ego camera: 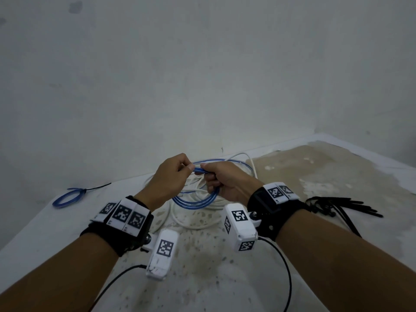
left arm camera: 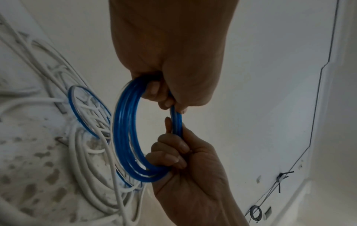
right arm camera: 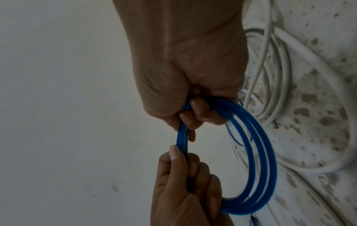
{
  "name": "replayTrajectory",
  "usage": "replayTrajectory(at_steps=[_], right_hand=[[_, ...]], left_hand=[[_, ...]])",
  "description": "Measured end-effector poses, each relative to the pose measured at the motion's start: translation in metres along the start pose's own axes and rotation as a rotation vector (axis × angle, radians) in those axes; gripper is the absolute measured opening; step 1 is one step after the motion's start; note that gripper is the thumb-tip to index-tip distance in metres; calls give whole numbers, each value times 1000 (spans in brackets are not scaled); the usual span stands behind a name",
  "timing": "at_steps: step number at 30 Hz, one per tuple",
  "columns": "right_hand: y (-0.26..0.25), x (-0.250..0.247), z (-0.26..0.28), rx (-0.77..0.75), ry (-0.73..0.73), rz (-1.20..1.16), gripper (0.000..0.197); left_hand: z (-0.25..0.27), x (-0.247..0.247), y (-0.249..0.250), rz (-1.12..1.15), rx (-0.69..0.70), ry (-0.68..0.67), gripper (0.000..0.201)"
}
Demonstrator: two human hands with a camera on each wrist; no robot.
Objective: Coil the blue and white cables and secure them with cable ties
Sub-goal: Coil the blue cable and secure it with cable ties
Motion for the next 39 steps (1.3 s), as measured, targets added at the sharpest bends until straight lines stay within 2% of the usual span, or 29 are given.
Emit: replayTrajectory(at_steps=[4,10,13,15,18,22,24,29,33,39], right_hand=[[-2,-19,14,-11,58,-7,28],[3,-55,50,-1,114,1,26],[-2,-80,71,33,172,91,38],[-10,-103,89,56,262,220,37],[-24,-138,119,116,438,539,22],[-49,-181,146,342,590,1158,27],[-57,-193,157,449,590,1350,28],[-49,-212,170,632,531,1466,21],[-38,-220,164,617,437,1523,25],[-35,-216,172,605,481,1595,22]], left_hand=[[-11,17,13,25,29,-10,22],[-25,60,36,52,73,-112,24],[-32,80,47,112,84,-131,26],[-35,93,54,128,83,-140,25],[-38,107,64,136,83,-152,25],[-35,118,77,131,97,-183,24],[-34,120,81,126,102,-189,24],[-32,120,82,145,89,-206,23],[-26,116,84,136,92,-209,23],[-19,107,86,144,99,-196,23]])
Point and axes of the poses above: each hand's wrist, its own z-axis away from the middle knuckle, its own x-axis out of the palm, y = z × x, the point moved 7 cm from there along -z, towards the middle knuckle, and after that the axes turned 14 degrees about -y, right-handed, at the moved point
